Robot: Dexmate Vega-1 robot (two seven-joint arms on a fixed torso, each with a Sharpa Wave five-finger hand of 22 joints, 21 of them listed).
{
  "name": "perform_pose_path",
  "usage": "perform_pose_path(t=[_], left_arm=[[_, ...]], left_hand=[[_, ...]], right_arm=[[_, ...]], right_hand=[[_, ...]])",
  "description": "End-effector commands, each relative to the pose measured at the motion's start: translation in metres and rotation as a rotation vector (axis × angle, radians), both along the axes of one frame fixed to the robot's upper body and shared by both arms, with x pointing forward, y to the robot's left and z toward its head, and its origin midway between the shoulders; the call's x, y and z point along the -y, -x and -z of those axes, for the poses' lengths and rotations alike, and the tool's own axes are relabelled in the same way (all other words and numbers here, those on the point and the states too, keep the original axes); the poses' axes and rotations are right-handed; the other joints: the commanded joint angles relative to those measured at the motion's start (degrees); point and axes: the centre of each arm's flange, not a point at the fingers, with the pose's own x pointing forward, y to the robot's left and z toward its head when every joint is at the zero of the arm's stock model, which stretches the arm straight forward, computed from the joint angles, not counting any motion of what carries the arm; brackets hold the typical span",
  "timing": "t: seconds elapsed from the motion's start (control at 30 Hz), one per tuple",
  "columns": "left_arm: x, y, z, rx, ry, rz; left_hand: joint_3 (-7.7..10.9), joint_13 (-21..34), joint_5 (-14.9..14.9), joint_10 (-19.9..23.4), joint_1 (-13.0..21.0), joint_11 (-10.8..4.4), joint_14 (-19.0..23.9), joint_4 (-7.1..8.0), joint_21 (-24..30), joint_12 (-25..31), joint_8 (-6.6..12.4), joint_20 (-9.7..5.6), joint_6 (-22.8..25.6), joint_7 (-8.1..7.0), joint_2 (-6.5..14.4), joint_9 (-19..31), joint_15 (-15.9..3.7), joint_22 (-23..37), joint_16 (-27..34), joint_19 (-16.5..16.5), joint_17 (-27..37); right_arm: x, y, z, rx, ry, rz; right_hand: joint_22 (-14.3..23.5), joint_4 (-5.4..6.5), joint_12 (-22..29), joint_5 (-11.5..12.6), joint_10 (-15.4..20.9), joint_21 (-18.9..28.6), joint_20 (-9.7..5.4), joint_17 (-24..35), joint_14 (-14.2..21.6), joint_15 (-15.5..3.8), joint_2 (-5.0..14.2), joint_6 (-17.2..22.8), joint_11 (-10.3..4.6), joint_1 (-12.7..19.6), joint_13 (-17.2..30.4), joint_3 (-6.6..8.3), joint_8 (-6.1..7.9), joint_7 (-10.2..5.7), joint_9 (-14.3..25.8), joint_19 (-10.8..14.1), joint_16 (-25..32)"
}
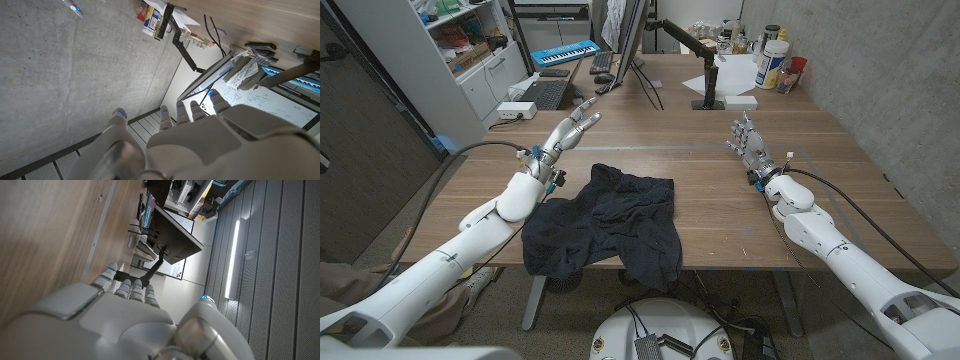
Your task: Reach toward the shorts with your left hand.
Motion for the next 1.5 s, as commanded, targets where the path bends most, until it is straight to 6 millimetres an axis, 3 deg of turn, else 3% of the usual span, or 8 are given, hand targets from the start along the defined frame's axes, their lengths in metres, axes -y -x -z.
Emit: perform_pose_path(t=[0.03,0.4,1.3,1.5], left_arm=[[0.008,0.002,-0.004,0.036,-0.134,0.014],[0.012,0.003,-0.012,0.061,-0.264,0.020],[0.023,0.024,-0.005,0.204,-0.491,-0.051],[0.023,0.027,-0.001,0.299,-0.518,-0.074]], left_hand=[[0.23,0.3,-0.1,0.5,0.2,-0.25,0.0,-0.48,0.4,0.6,0.18,-0.06,0.9,-0.23,-0.4,0.3,-0.45,0.2,0.3,0.4,0.1],[0.17,0.3,-0.1,0.7,0.2,-0.31,0.3,-0.60,0.5,0.6,0.18,-0.12,1.2,-0.03,-0.5,0.3,-0.57,0.2,0.4,0.5,0.1],[0.03,0.4,-0.1,1.4,0.0,-0.67,0.6,-0.80,0.6,0.8,0.13,-0.36,1.8,-0.25,-0.7,0.3,-1.20,0.2,0.4,1.1,0.1],[-0.04,0.4,-0.1,5.4,-0.1,-1.33,4.3,-1.26,1.5,2.0,1.10,0.10,6.2,-0.63,-1.0,0.4,-2.88,0.3,1.3,4.1,0.1]], right_arm=[[0.002,0.000,0.002,-0.003,-0.016,-0.004],[0.002,0.002,0.001,0.003,-0.008,-0.004],[0.006,0.005,0.004,-0.002,-0.009,-0.006],[0.006,0.005,0.003,0.002,-0.001,-0.005]], right_hand=[[0.2,0.07,0.3,0.2,0.0,0.3,0.28,0.2,-0.5,0.13,0.23,0.1,0.32,0.1,0.3,-0.14,0.44,-0.12,0.2,-0.2,0.2],[0.2,0.04,0.3,0.1,0.0,0.3,0.31,0.2,-0.5,0.13,0.29,0.1,0.48,0.1,0.3,-0.17,0.43,-0.11,0.2,-0.2,0.2],[0.2,-0.07,0.3,0.1,-0.1,0.3,0.34,0.2,-0.5,0.17,0.45,0.1,0.51,0.2,0.3,-0.18,0.40,-0.14,0.2,-0.3,0.2],[0.2,-0.09,0.3,0.1,-0.1,0.3,0.35,0.2,-0.5,0.16,0.48,0.2,0.41,0.3,0.3,-0.19,0.42,-0.19,0.2,-0.3,0.2]])
